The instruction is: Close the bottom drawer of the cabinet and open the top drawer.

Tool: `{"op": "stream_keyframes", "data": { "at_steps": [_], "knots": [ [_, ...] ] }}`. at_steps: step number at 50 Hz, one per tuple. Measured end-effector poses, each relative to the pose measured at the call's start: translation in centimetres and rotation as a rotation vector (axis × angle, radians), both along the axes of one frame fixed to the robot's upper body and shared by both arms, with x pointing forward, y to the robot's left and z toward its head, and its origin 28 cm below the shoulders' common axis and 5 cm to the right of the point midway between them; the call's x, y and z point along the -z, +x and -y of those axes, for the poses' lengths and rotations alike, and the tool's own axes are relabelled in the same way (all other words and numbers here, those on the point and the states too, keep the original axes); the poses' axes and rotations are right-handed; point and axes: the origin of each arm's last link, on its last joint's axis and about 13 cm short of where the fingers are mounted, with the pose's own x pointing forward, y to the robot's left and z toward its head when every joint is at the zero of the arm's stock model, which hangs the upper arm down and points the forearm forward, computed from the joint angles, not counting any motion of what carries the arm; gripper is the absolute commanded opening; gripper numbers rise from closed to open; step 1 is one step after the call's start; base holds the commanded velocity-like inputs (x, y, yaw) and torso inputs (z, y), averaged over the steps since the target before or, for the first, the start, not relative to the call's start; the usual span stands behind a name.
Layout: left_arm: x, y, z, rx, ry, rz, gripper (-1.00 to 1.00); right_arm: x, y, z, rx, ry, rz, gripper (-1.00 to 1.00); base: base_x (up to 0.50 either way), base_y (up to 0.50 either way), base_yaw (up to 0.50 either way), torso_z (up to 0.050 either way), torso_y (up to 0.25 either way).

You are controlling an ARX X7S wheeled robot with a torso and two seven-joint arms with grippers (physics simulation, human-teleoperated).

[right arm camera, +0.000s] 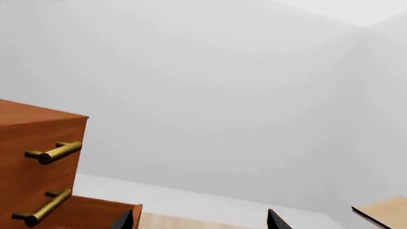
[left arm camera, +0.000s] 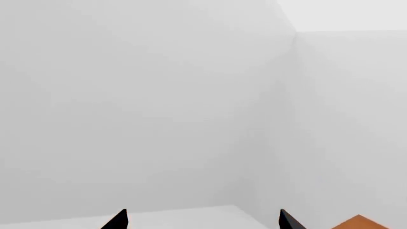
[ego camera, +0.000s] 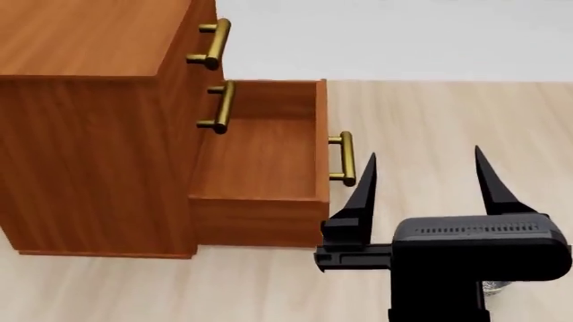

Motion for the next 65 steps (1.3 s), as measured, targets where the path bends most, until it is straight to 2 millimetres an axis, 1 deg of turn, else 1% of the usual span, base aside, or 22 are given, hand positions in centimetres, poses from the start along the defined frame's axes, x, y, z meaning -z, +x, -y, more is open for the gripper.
{"op": "stream_keyframes", "data": {
  "at_steps": [28,39,65],
  "knots": [
    [0.0,-0.06,0.07,0.004,0.008,0.003,1.0,0.21,0.0,0.1,-0.003,0.011,-0.005,1.0,0.19,0.1,0.0,0.0,0.001],
    [0.43,-0.05,0.05,0.005,0.008,0.004,1.0,0.11,-0.03,0.13,-0.003,0.012,-0.001,1.0,0.2,0.05,0.0,0.0,0.0],
    [0.0,-0.21,0.0,-0.007,0.001,0.014,1.0,-0.08,0.29,0.25,0.003,0.011,0.004,1.0,0.21,0.04,0.0,0.0,0.0]
  ]
}}
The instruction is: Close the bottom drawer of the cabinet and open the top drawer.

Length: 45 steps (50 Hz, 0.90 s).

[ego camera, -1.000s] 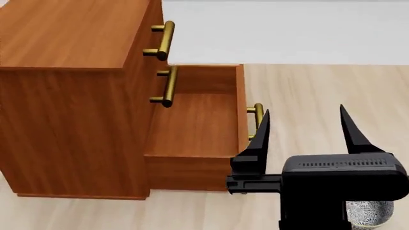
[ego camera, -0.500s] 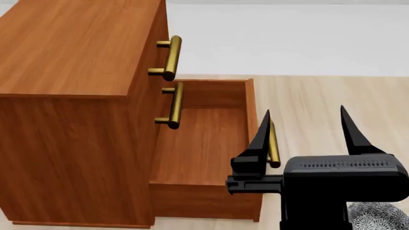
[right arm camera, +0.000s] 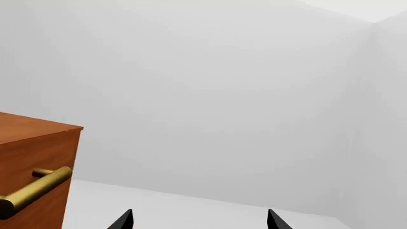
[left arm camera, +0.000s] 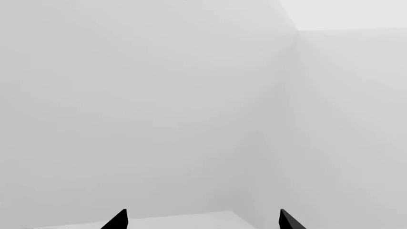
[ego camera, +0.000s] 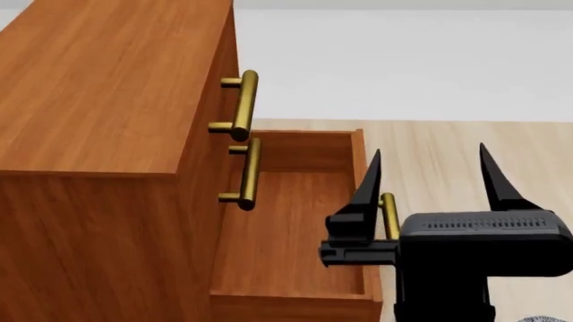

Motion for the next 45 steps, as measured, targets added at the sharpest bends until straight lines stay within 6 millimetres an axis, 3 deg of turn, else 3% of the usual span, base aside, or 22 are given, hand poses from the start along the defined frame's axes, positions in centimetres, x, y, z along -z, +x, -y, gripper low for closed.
{"op": "stream_keyframes", "data": {
  "at_steps": [17,45],
  "knots": [
    [0.0,-0.1,0.0,-0.011,0.001,0.008,1.0,-0.7,0.3,0.3,0.017,-0.022,-0.011,1.0,0.18,0.02,0.0,0.0,0.0],
    [1.2,-0.1,0.0,-0.004,0.015,0.008,1.0,-5.3,3.7,3.9,0.102,0.031,-0.129,1.0,0.0,0.0,0.0,0.0,-0.007]
  ]
}}
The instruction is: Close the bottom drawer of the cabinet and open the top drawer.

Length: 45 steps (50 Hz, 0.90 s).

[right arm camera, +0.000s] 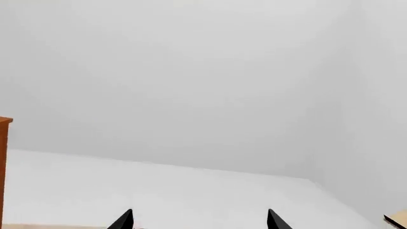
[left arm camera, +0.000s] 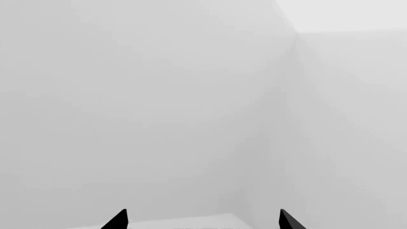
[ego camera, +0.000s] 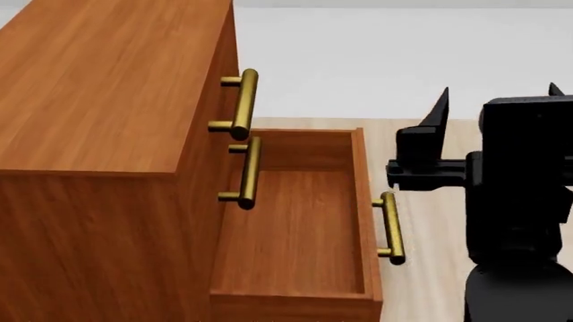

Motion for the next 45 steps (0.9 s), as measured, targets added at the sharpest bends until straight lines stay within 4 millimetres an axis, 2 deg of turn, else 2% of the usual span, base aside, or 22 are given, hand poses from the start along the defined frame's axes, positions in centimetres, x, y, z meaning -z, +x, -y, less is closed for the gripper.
{"op": "stream_keyframes", "data": {
  "at_steps": [13,36,45],
  "knots": [
    [0.1,0.0,0.0,-0.006,0.01,-0.007,1.0,-0.5,0.8,1.0,0.004,0.065,-0.04,1.0,0.0,0.0,0.0,0.0,-0.163],
    [0.2,0.0,0.0,-0.007,0.01,-0.012,1.0,1.6,2.6,2.2,0.058,0.093,-0.121,1.0,0.0,0.0,0.0,0.0,-0.167],
    [0.0,0.1,0.0,0.0,0.002,-0.01,1.0,2.8,3.4,2.7,0.094,0.074,-0.163,1.0,0.0,0.0,0.0,0.0,-0.022]
  ]
}}
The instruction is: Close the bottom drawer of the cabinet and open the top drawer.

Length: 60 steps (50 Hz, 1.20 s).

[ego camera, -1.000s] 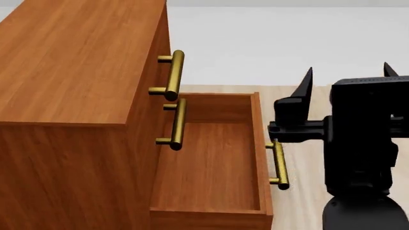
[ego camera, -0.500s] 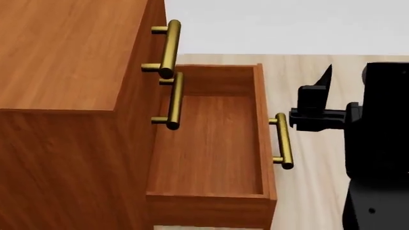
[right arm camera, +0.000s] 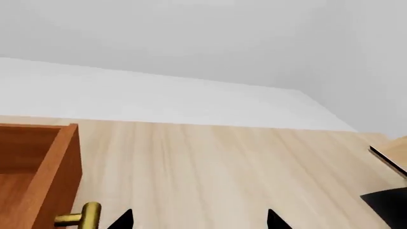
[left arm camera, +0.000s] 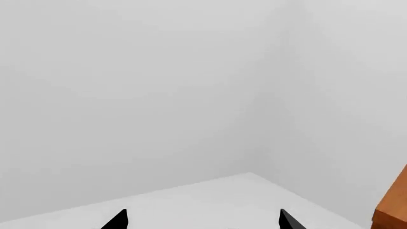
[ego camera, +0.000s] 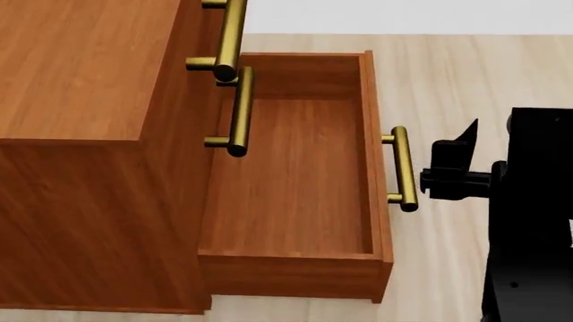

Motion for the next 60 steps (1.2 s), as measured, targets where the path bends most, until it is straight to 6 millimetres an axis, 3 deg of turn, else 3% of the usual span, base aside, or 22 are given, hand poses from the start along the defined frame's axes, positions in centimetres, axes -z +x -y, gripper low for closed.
{"op": "stream_keyframes", "data": {
  "at_steps": [16,32,60],
  "knots": [
    [-0.5,0.0,0.0,0.011,-0.006,0.003,1.0,2.4,1.2,0.7,0.082,-0.071,-0.126,1.0,0.0,0.0,0.0,0.0,0.0],
    [-1.1,0.1,0.0,0.018,-0.009,0.007,1.0,4.3,2.1,0.1,0.085,-0.178,-0.217,1.0,0.0,0.0,0.0,0.0,0.0],
    [-0.7,0.0,0.0,0.025,-0.015,0.012,1.0,5.1,2.8,-2.2,-0.045,-0.267,-0.243,1.0,0.0,0.0,0.0,0.0,0.0]
  ]
}}
